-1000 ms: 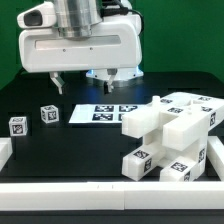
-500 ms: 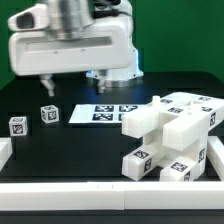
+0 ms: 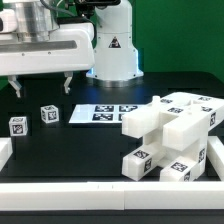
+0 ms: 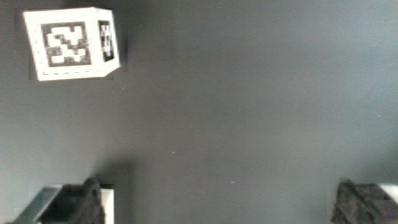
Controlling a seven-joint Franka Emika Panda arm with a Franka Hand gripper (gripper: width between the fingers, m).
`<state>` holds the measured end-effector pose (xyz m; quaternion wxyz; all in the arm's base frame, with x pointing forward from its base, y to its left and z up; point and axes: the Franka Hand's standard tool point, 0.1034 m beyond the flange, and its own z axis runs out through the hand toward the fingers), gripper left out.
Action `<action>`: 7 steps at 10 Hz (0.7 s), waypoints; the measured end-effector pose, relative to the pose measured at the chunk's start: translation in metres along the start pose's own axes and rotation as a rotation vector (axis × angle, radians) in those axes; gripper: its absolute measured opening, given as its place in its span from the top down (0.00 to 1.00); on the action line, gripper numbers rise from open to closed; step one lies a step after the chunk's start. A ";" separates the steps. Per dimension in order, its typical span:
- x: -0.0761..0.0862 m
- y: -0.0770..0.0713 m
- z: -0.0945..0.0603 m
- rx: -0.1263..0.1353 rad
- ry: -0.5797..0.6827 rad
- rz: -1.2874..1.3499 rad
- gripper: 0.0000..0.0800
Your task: Assemble chair
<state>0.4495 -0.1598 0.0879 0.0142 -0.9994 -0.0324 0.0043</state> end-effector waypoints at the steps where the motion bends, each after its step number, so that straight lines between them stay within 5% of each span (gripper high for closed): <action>1: -0.001 0.004 0.001 -0.006 0.010 -0.030 0.19; 5: -0.040 0.054 0.021 -0.064 0.028 -0.134 0.19; 7: -0.040 0.053 0.021 -0.058 0.023 -0.133 0.19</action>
Offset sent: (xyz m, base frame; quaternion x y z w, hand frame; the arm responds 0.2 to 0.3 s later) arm -0.0295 -0.0346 -0.0225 -0.0285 0.0630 -0.0571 0.9960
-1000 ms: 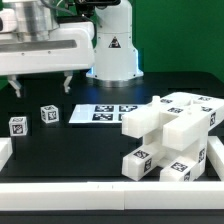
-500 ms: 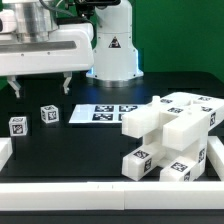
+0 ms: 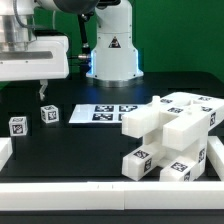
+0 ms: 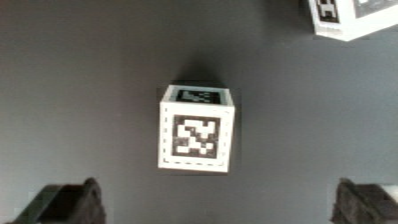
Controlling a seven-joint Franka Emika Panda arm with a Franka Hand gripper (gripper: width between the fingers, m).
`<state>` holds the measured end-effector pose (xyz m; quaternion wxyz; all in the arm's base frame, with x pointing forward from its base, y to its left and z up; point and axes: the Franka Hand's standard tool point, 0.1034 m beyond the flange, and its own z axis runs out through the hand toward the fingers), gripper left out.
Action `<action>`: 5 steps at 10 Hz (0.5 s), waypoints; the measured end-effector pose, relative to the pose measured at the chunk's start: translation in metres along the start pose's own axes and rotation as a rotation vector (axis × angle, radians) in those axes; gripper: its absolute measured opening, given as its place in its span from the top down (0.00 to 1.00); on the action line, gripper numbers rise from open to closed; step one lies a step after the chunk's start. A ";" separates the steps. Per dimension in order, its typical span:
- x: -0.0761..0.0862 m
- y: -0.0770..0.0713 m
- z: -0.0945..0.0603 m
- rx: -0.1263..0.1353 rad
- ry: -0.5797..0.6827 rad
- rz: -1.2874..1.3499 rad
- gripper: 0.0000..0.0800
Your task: Assemble chair
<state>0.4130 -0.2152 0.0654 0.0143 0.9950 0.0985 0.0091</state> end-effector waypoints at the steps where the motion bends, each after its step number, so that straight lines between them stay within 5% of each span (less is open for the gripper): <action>1: 0.000 0.000 0.000 0.000 0.000 0.000 0.19; 5: -0.005 0.002 0.006 0.006 -0.021 0.014 0.19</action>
Offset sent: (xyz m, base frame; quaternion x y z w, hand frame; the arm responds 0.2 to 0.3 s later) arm -0.0125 -0.0156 -0.0156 -0.0027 0.0179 -0.0020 0.9998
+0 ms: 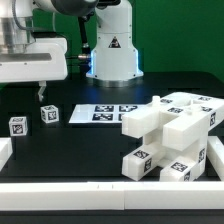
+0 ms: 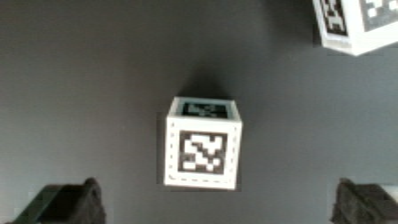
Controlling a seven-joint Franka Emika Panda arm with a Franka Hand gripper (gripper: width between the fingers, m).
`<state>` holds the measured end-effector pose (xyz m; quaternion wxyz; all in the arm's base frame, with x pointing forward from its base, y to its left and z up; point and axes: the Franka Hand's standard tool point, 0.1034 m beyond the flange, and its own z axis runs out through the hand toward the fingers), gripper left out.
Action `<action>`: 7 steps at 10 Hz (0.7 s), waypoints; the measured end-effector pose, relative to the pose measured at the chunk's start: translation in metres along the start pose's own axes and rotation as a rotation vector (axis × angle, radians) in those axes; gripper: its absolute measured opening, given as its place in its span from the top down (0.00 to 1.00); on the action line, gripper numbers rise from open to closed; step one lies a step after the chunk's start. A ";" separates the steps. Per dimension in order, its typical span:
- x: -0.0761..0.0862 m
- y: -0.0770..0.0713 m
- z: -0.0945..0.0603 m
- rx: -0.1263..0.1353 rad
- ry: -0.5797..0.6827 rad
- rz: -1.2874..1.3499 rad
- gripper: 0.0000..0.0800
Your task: Assemble chair
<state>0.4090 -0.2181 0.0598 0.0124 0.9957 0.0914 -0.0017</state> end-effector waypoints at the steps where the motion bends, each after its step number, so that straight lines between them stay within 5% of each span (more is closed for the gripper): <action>1: 0.007 0.000 -0.002 0.007 -0.012 0.002 0.19; 4: 0.014 0.014 0.008 -0.046 -0.014 -0.019 0.19; 7: 0.006 0.015 0.017 -0.045 -0.032 -0.012 0.19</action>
Offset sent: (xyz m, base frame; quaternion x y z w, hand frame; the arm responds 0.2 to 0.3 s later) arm 0.0025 -0.0110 -0.0237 -0.0186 0.0610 -0.0221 0.9977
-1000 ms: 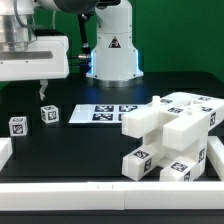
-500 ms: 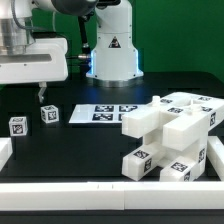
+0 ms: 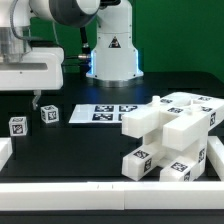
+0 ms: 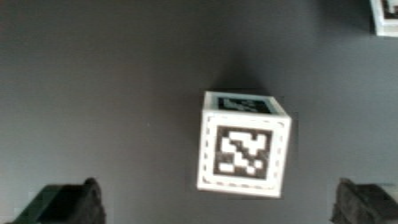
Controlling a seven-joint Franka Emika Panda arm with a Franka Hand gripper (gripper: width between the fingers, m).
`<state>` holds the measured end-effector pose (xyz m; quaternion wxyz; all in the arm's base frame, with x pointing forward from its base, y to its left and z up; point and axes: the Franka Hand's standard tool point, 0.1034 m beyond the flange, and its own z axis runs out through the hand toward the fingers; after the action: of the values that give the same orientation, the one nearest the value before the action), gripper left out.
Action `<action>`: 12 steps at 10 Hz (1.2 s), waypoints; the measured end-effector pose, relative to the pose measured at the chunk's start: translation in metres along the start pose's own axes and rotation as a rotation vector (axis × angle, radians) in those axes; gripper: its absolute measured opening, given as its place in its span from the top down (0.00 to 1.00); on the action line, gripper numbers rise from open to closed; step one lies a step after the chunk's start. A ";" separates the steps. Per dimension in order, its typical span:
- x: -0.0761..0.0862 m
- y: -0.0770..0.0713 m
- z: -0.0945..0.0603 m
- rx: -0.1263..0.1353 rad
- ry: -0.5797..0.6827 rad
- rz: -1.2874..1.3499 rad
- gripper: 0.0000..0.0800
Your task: Assemble chair
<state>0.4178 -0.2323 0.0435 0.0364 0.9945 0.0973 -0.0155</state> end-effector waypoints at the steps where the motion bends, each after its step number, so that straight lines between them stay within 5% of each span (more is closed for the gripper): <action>1: -0.002 0.000 0.007 0.015 -0.020 0.005 0.19; 3: -0.008 -0.006 0.019 0.073 -0.066 0.014 0.19; 6: -0.007 -0.014 0.031 0.079 -0.083 -0.001 0.19; 10: -0.003 -0.010 0.034 0.055 -0.073 0.013 0.19; 12: -0.003 -0.010 0.034 0.055 -0.073 0.013 0.52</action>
Offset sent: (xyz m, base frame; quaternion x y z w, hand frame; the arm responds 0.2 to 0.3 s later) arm 0.0036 0.0268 -0.0293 0.0892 0.0118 0.0111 0.9959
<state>0.4126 -0.2257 0.0089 0.0130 0.9945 0.0891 -0.0543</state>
